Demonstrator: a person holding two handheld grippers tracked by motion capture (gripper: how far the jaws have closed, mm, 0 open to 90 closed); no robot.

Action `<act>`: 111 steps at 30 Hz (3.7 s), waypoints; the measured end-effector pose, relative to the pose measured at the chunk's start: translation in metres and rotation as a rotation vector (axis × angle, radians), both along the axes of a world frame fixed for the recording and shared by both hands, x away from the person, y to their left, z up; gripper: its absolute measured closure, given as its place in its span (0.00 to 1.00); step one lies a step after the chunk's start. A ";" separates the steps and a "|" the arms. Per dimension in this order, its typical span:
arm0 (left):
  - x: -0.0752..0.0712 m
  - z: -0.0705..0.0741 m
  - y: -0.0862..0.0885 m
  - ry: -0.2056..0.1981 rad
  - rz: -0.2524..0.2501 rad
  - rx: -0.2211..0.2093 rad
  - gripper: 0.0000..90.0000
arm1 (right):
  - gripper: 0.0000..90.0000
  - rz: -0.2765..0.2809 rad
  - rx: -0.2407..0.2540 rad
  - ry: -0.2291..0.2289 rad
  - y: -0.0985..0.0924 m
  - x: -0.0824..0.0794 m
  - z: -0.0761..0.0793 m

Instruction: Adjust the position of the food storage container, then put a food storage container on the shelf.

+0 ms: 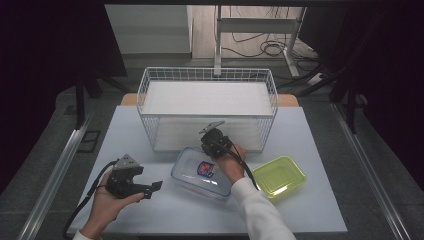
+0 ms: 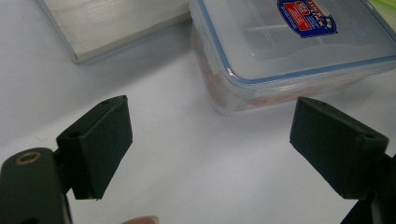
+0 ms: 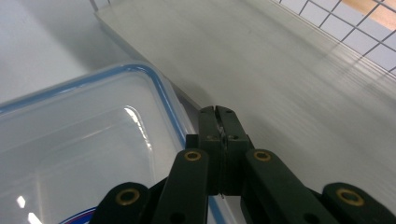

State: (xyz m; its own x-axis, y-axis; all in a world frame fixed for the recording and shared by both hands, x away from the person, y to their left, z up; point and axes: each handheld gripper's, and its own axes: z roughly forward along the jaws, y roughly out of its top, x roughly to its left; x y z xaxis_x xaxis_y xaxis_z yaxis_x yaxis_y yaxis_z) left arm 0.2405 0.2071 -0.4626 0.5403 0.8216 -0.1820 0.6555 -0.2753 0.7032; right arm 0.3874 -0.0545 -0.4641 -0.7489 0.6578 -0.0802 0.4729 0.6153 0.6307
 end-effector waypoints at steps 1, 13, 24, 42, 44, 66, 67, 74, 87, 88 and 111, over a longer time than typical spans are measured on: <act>0.000 -0.001 0.000 0.001 -0.001 0.002 0.14 | 0.99 0.005 -0.005 0.002 0.000 0.002 -0.002; 0.000 0.000 0.001 -0.002 0.004 0.002 0.14 | 0.99 0.117 -0.021 0.019 0.016 -0.014 -0.001; 0.000 0.001 0.002 -0.002 0.011 -0.004 0.14 | 0.99 0.210 -0.023 0.004 0.035 -0.036 0.006; 0.004 0.000 0.003 0.013 0.031 -0.031 0.14 | 0.98 0.004 0.252 0.090 -0.103 -0.080 0.032; 0.004 0.000 0.003 0.016 0.033 -0.037 0.14 | 0.97 -0.006 0.279 0.106 -0.110 -0.084 0.030; 0.004 -0.003 0.001 0.031 0.037 -0.081 0.13 | 0.35 -0.074 0.360 0.143 -0.129 -0.102 0.020; 0.004 -0.002 0.002 0.035 0.039 -0.093 0.13 | 0.35 -0.073 0.363 0.149 -0.130 -0.102 0.021; 0.010 -0.005 0.001 0.055 0.042 -0.124 0.12 | 0.34 -0.065 0.360 0.155 -0.130 -0.101 0.020; 0.039 -0.026 -0.011 0.218 0.001 -0.254 0.10 | 0.33 -0.062 0.356 0.154 -0.129 -0.102 0.019; 0.041 -0.028 -0.013 0.239 -0.011 -0.268 0.10 | 0.33 -0.063 0.356 0.155 -0.129 -0.102 0.019; 0.044 -0.048 -0.025 0.392 -0.085 -0.349 0.27 | 0.23 -0.102 0.393 0.324 -0.113 -0.096 0.006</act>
